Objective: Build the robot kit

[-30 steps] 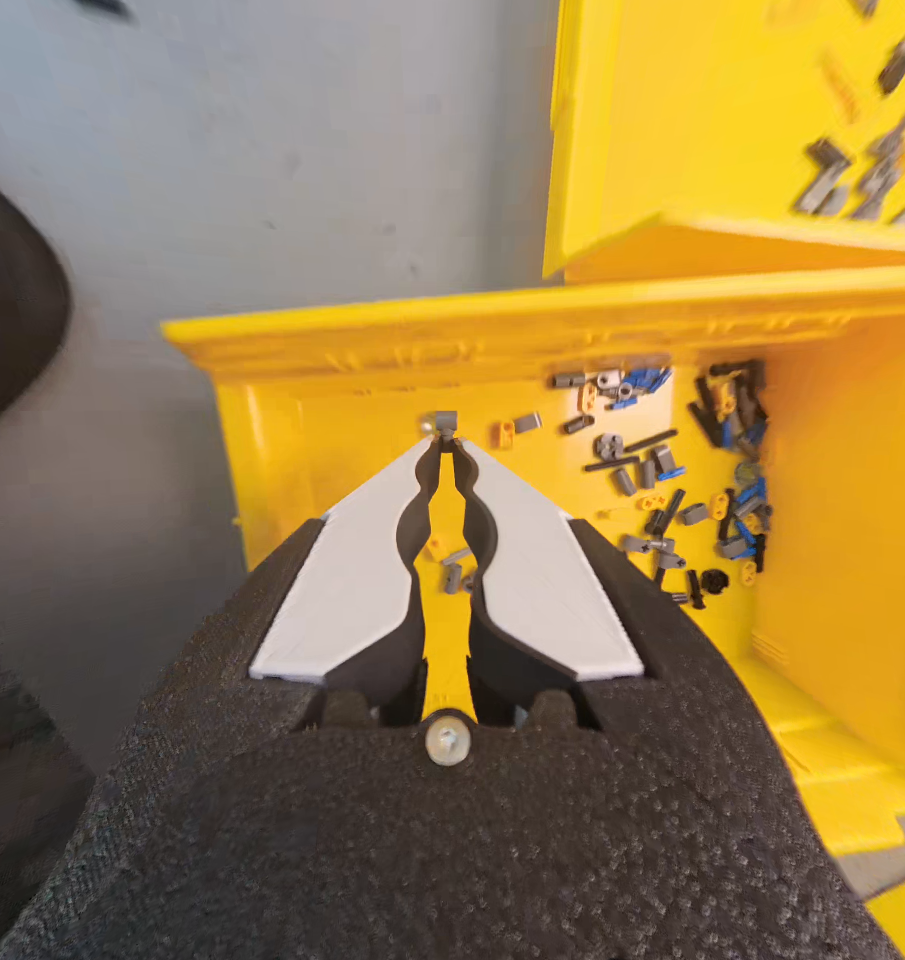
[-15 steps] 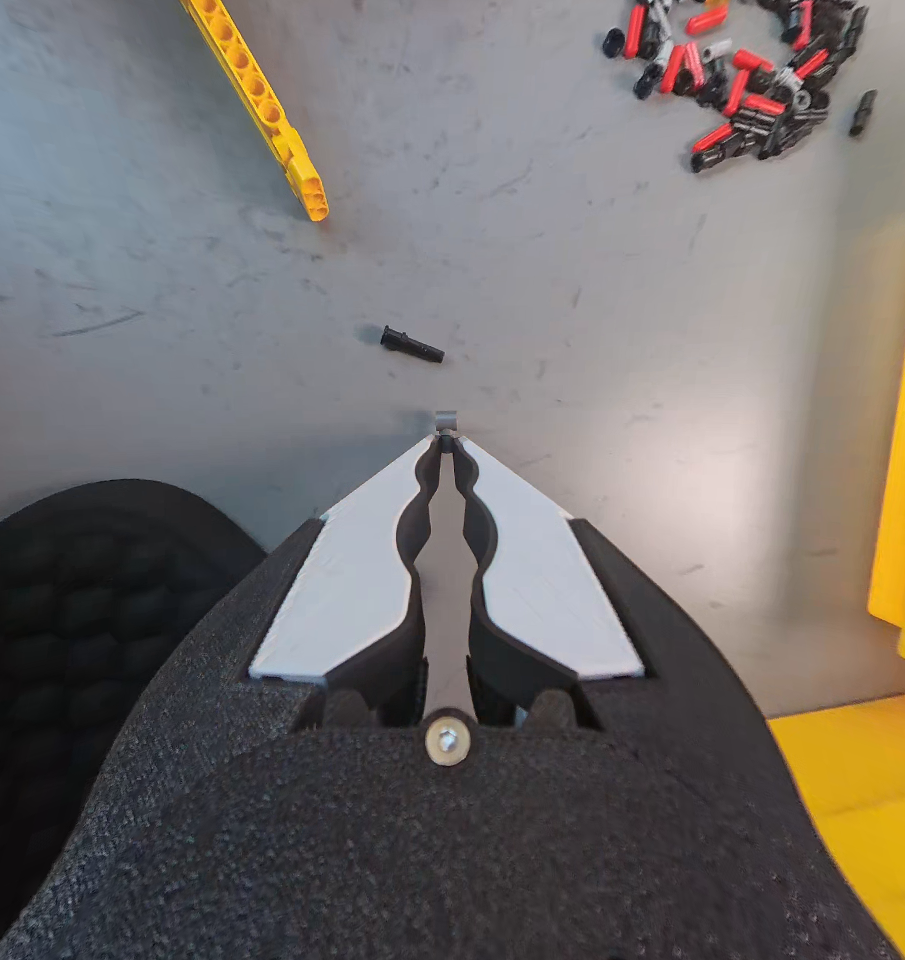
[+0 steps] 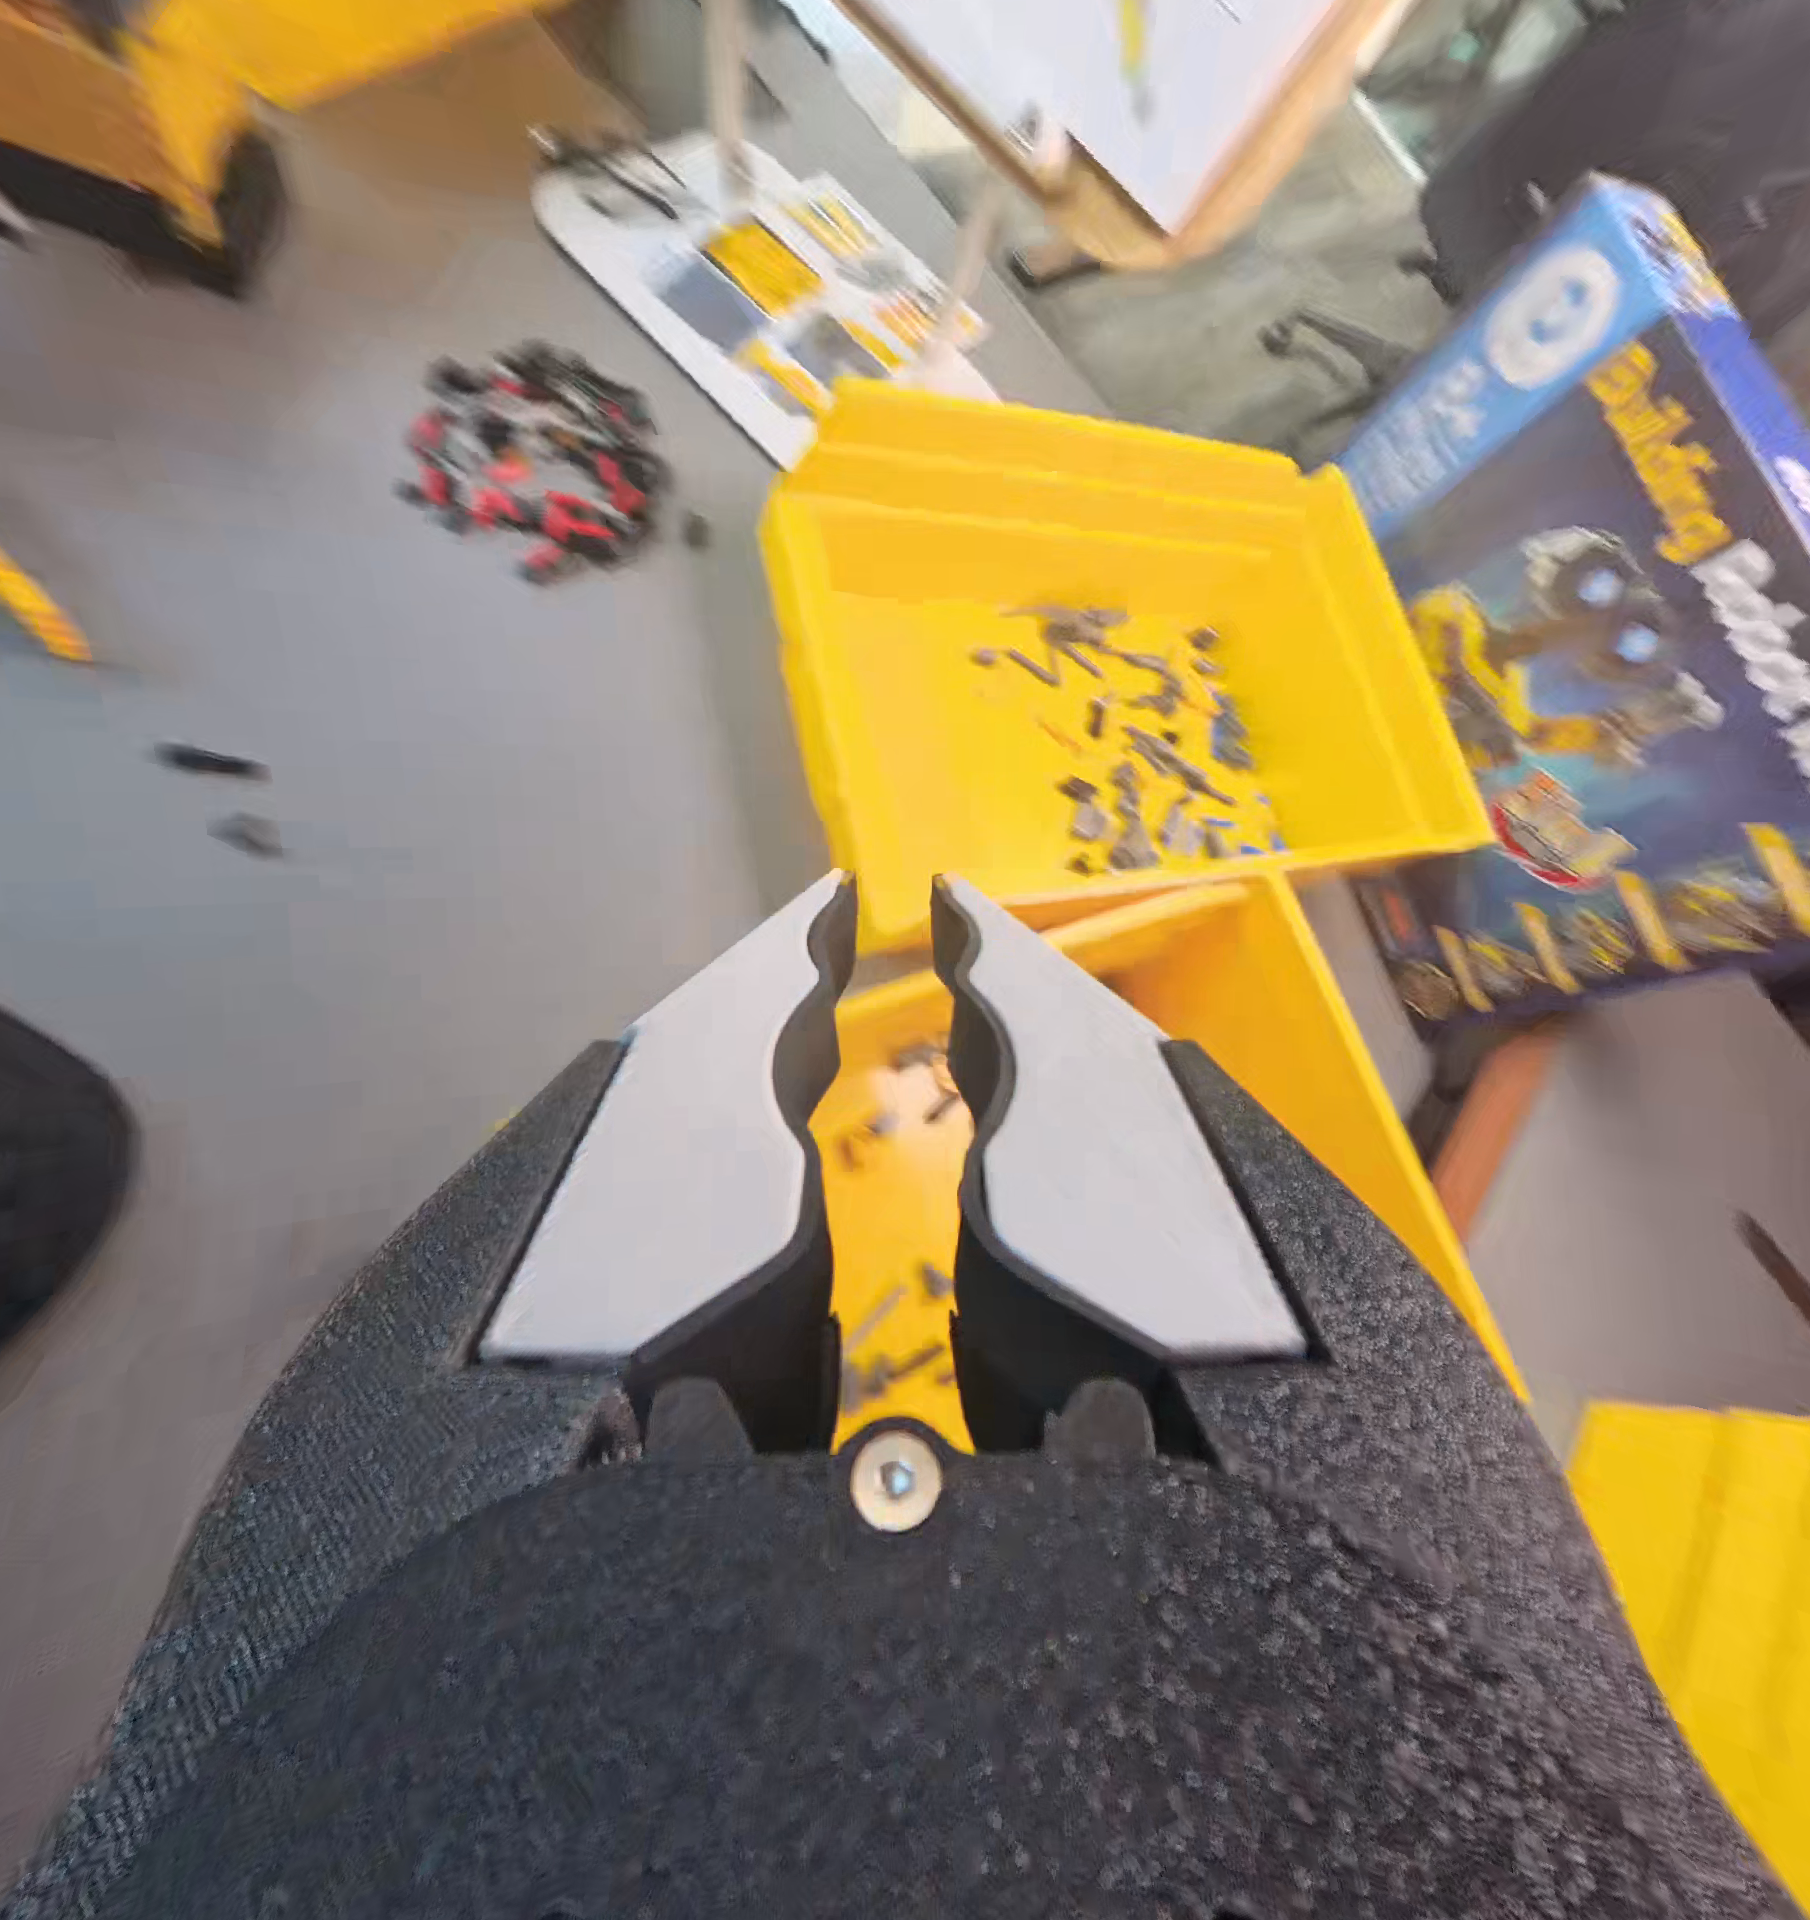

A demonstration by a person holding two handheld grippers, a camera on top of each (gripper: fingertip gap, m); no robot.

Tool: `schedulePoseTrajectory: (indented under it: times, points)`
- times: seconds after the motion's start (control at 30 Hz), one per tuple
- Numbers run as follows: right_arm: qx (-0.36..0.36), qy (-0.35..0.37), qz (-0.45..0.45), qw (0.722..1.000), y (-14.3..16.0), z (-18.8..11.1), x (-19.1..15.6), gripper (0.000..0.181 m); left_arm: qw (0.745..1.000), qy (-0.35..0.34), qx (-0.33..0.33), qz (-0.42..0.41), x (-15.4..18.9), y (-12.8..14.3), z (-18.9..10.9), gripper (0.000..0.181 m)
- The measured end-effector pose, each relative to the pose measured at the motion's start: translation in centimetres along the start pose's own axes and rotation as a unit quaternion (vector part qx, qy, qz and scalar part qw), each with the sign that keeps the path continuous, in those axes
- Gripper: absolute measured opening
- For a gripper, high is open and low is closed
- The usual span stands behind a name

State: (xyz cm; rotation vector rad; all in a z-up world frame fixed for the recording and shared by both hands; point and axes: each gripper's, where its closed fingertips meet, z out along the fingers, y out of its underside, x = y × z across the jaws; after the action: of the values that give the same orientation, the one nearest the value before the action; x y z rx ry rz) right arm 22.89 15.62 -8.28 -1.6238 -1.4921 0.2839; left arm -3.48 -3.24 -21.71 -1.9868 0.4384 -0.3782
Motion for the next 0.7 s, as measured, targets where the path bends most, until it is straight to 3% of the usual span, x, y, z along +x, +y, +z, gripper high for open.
schedulePoseTrajectory:
  times: [0.07,0.13,0.3,0.53,0.7]
  points:
    - [-0.076,0.032,-0.011,0.997,4.2,0.4,5.2,0.012,1.0,-0.001,-0.001,0.004,0.0,0.0,0.0,0.043]
    - [-0.15,0.016,-0.017,0.988,8.7,1.6,7.9,0.012,1.0,-0.003,0.0,0.007,0.1,0.0,0.0,0.043]
    - [-0.294,-0.059,-0.037,0.953,17.4,3.5,9.3,0.011,1.0,-0.009,0.0,0.007,0.0,0.0,-0.1,0.043]
    - [-0.397,-0.136,-0.058,0.906,21.5,3.2,6.9,0.013,1.0,-0.008,-0.004,-0.003,-0.2,0.1,0.0,0.043]
    - [-0.447,-0.126,-0.079,0.882,23.1,2.5,7.0,0.013,1.0,-0.005,-0.005,-0.002,-0.1,0.2,0.0,0.043]
